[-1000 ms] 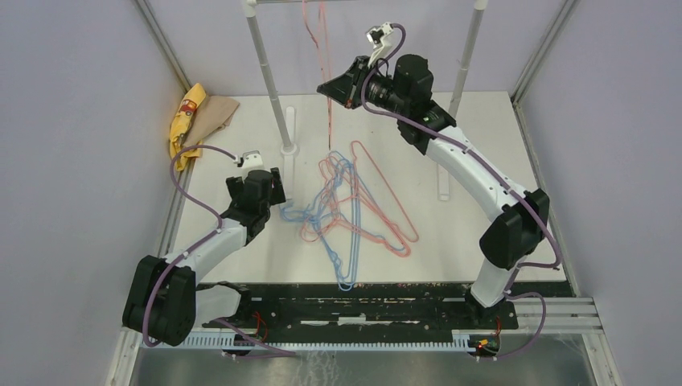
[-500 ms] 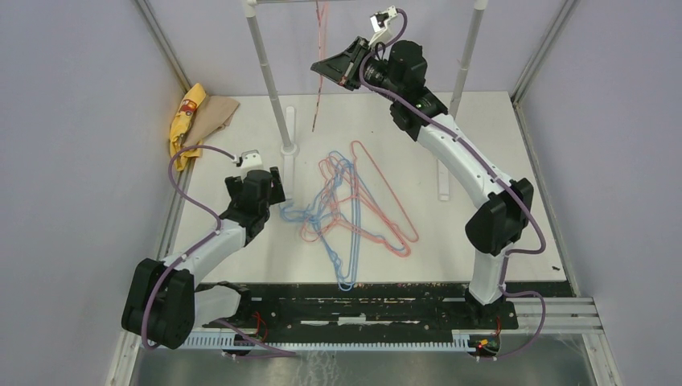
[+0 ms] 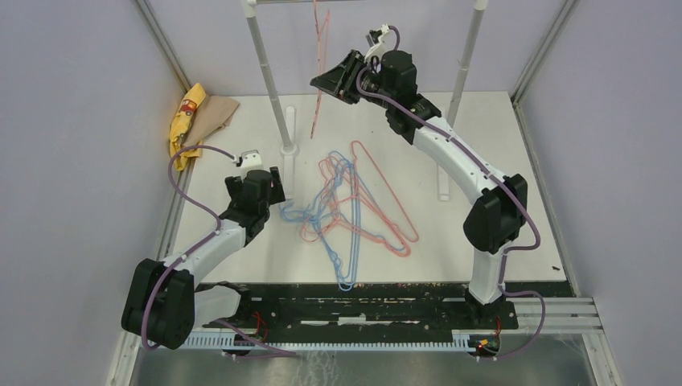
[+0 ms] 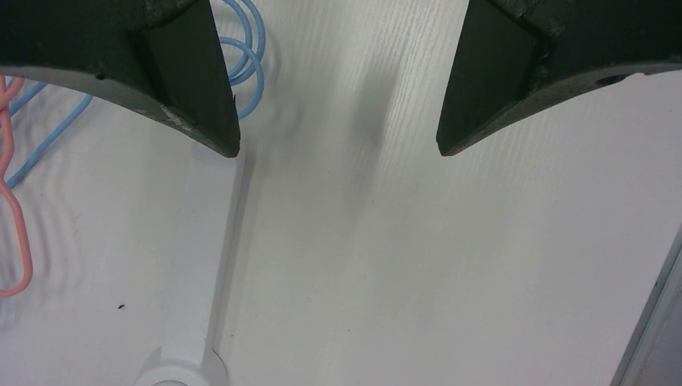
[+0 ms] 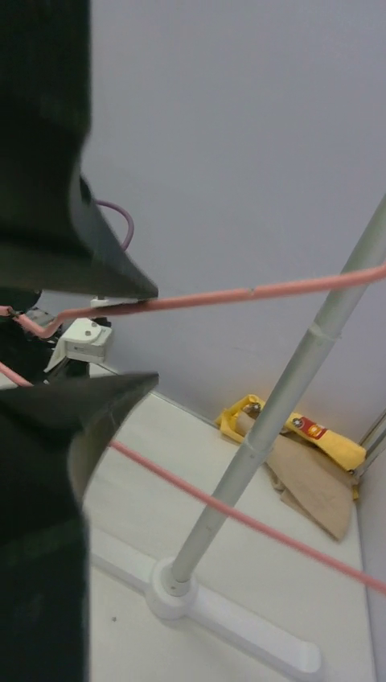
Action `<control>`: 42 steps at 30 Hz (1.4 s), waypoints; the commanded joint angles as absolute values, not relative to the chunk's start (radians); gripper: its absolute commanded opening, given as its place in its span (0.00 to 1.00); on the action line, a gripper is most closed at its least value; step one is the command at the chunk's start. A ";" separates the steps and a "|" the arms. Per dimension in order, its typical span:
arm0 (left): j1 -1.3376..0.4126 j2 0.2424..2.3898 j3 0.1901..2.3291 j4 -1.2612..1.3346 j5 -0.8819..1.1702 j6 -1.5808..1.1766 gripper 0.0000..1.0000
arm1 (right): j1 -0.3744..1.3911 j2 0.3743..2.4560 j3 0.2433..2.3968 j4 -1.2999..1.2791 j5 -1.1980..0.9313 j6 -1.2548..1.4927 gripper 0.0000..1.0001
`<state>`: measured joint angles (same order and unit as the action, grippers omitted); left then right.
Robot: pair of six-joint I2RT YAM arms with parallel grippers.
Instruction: Organize the hangers
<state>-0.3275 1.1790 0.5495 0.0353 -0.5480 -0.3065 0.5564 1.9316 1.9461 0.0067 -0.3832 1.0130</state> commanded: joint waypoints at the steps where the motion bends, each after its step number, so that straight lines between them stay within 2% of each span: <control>1: -0.331 1.169 0.555 0.068 -0.571 -0.329 0.99 | 0.550 1.815 1.850 0.005 -0.349 0.925 0.55; 2: -0.332 1.171 0.555 0.069 -0.570 -0.328 0.99 | 0.548 1.789 1.819 -0.002 -0.334 0.898 0.63; 4: -0.331 1.175 0.554 0.068 -0.571 -0.327 0.99 | 0.543 1.733 1.758 -0.028 -0.307 0.826 0.70; 7: -0.331 1.174 0.554 0.066 -0.571 -0.327 0.99 | 0.537 1.636 1.640 -0.071 -0.241 0.712 0.74; 13: -0.331 1.174 0.549 0.070 -0.571 -0.327 0.99 | 0.538 1.464 1.411 -0.246 0.022 0.414 0.81; 18: -0.330 1.193 0.545 0.082 -0.571 -0.328 0.99 | 0.555 1.447 1.251 -0.404 0.071 0.306 0.76; 24: -0.331 1.219 0.553 0.076 -0.570 -0.330 0.99 | 0.634 1.525 1.116 -0.442 0.038 0.264 0.67; 29: -0.331 1.221 0.553 0.074 -0.571 -0.330 0.99 | 0.672 1.619 1.104 -0.440 -0.025 0.242 0.61; 42: -0.331 1.234 0.556 0.075 -0.596 -0.328 0.99 | 0.675 1.784 1.158 -0.365 -0.024 0.186 0.56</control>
